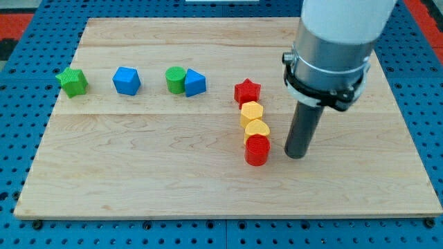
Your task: Slightly nudge the yellow and red circle slightly
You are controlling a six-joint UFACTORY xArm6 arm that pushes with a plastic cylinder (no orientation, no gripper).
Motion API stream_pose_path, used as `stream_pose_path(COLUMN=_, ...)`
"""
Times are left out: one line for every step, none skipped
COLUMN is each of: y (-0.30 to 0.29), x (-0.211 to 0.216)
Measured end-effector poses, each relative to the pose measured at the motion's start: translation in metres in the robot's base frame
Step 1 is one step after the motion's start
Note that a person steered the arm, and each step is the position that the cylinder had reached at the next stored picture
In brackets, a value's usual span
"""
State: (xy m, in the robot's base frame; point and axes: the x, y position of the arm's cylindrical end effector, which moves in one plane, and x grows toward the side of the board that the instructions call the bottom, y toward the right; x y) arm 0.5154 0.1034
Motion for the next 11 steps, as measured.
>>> stream_pose_path(y=-0.002, x=-0.005)
stream_pose_path(y=-0.008, x=-0.005)
stream_pose_path(y=-0.016, x=-0.005)
stream_pose_path(y=-0.030, x=-0.005)
stream_pose_path(y=-0.040, x=-0.005)
stream_pose_path(y=-0.026, x=0.001)
stream_pose_path(y=-0.020, x=0.027)
stream_pose_path(y=-0.027, x=0.050)
stream_pose_path(y=-0.037, x=0.051)
stream_pose_path(y=-0.039, x=0.039)
stream_pose_path(y=-0.027, x=0.036)
